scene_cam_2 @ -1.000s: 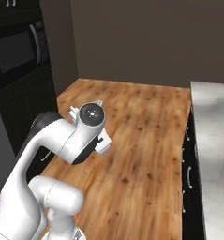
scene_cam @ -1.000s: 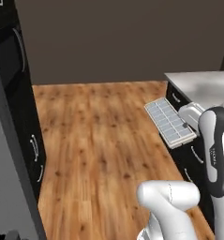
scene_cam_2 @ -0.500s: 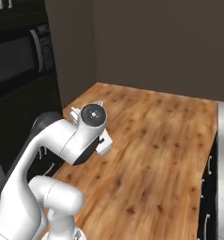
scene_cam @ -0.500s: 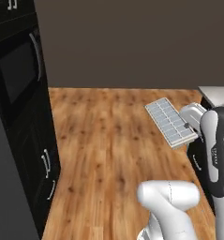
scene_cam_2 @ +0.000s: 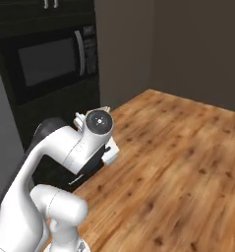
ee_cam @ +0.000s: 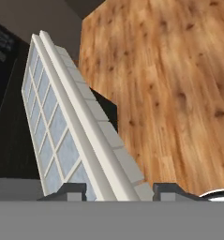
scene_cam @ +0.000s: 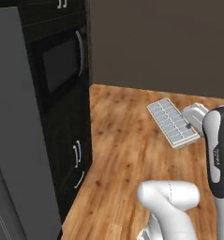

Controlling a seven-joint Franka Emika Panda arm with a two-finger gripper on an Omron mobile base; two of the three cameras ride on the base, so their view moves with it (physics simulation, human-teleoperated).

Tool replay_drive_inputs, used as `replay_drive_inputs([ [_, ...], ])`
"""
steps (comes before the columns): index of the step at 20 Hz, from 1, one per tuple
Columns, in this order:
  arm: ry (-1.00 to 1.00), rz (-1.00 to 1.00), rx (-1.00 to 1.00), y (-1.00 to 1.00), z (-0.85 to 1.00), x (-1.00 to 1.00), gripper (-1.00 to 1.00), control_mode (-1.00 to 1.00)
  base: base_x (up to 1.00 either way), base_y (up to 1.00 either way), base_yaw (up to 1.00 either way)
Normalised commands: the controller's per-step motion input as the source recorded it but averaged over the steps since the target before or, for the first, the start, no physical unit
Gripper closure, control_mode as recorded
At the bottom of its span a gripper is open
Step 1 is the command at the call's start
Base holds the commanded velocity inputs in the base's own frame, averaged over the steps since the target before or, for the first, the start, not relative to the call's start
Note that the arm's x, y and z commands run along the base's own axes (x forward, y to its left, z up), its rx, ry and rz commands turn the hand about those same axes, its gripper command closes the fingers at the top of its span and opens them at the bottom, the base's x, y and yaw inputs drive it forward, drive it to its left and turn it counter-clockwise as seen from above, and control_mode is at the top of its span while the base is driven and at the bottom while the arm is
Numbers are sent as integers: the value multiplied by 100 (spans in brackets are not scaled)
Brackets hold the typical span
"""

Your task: The ice cube tray has been filled with water. Take the tray and place it in the freezer to make ice. Close the freezer door after placing the tray.

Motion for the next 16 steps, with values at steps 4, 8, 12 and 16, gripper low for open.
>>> replay_drive_inputs([
  [4,0,0,0,0,0,0,100,100,-36,35,62],
  [8,0,0,0,0,0,0,100,100,-32,36,62],
  [12,0,0,0,0,0,0,100,100,-25,31,59],
  [16,0,0,0,0,0,0,100,100,-2,36,54],
])
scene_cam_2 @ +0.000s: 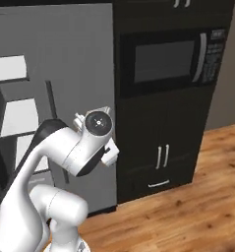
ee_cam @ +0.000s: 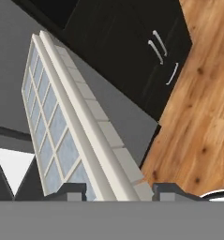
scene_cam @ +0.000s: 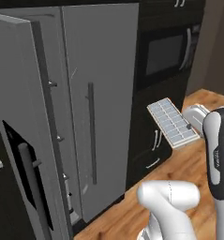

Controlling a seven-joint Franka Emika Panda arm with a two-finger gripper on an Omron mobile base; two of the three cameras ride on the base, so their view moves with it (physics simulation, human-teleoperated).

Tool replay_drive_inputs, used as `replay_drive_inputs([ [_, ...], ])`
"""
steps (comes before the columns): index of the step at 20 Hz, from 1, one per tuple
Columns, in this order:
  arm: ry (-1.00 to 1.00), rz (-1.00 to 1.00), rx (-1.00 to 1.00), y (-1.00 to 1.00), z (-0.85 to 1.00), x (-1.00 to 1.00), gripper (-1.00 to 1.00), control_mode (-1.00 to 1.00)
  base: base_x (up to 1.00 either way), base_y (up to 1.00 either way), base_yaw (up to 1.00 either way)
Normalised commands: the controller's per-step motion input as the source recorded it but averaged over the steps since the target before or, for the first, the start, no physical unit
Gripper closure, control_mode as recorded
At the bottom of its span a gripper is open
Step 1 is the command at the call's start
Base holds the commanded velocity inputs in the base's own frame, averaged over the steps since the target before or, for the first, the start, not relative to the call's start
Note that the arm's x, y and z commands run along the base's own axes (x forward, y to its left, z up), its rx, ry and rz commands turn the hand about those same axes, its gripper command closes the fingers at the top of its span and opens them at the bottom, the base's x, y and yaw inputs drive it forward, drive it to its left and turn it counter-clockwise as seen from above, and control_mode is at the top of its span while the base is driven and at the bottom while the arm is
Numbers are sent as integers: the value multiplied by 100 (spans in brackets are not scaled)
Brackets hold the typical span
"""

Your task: The ice cube tray has been filled with water. Take the tray and place it in the freezer to make ice. Close the freezer door after placing the tray.

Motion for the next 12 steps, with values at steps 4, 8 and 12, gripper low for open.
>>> replay_drive_inputs([
  [4,0,0,0,0,0,0,100,100,0,31,51],
  [8,0,0,0,0,0,0,100,100,0,23,49],
  [12,0,0,0,0,0,0,100,100,0,33,47],
])
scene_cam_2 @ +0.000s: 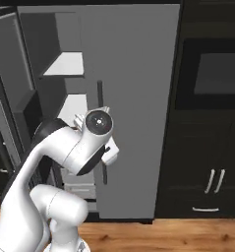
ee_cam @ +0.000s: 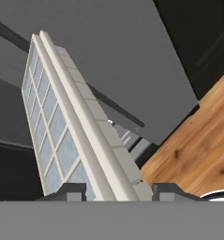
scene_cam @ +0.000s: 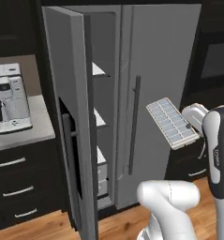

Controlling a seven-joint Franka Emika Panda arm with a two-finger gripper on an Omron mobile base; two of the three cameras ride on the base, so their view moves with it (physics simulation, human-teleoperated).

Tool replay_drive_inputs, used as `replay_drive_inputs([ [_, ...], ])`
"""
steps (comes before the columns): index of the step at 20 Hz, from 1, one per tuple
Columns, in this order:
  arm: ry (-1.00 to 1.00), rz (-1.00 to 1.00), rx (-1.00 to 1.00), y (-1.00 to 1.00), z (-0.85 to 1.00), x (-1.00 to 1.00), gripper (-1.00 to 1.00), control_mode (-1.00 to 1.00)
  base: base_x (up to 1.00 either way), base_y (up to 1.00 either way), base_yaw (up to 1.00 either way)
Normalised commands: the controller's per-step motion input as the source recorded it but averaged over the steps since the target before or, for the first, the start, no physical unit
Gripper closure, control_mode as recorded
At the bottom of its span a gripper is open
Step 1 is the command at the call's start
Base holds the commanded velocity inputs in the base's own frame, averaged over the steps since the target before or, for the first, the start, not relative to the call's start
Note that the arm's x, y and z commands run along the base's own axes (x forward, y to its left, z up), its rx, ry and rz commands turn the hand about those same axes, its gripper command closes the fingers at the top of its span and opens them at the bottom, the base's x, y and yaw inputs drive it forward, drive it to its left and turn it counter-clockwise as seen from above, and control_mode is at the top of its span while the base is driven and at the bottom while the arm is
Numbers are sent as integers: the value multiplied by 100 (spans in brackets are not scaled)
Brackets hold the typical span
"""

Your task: The ice cube tray has been filled with water. Take the tray and place it in the freezer to make ice. Close the freezer door after placing the tray.

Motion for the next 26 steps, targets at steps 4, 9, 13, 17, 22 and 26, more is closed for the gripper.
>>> replay_drive_inputs([
  [4,0,0,0,0,0,0,100,100,0,35,45],
  [9,0,0,0,0,0,0,100,100,3,31,42],
  [13,0,0,0,0,0,0,100,100,9,11,39],
  [17,0,0,0,0,0,0,100,100,1,0,28],
  [22,0,0,0,0,0,0,100,100,0,0,22],
  [26,0,0,0,0,0,0,100,100,0,-4,17],
])
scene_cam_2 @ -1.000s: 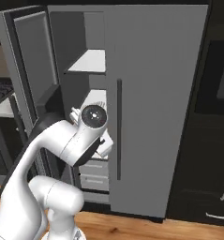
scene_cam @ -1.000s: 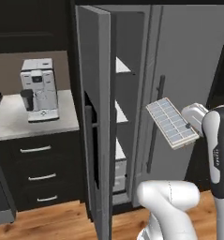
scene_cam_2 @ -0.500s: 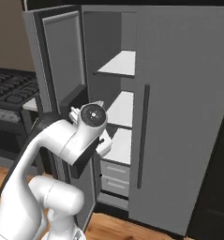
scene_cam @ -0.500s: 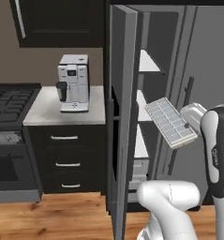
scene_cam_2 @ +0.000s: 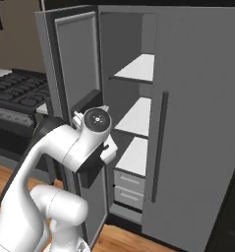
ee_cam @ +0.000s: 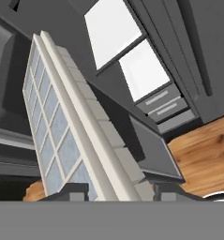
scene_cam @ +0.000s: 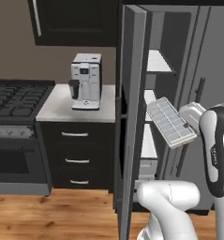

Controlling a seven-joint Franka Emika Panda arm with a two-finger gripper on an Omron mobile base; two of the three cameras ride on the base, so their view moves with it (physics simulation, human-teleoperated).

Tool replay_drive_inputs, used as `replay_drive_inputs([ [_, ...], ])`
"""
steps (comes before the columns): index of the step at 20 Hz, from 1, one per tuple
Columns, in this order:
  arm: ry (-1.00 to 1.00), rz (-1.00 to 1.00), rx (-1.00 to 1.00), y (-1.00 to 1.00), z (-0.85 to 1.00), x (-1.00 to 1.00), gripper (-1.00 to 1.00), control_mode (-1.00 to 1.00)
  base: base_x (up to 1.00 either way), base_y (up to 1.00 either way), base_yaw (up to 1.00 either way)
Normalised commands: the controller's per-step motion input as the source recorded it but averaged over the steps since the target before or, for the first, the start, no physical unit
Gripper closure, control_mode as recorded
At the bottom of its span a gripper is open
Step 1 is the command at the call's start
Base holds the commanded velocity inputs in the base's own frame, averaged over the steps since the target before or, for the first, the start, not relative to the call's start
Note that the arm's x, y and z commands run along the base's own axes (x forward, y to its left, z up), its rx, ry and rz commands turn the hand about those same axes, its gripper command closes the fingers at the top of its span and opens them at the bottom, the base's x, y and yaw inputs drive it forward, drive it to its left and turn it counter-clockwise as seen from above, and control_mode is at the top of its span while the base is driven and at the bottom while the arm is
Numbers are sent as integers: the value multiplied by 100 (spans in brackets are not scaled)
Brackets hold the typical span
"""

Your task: The ice cube tray has been filled with water. Take the tray and place it in the freezer to make ice. Close the freezer door after placing the tray.

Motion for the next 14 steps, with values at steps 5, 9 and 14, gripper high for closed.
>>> replay_drive_inputs([
  [5,0,0,0,0,0,0,100,100,0,-13,14],
  [9,0,0,0,0,0,0,100,100,0,-24,14],
  [14,0,0,0,0,0,0,100,100,0,-34,12],
])
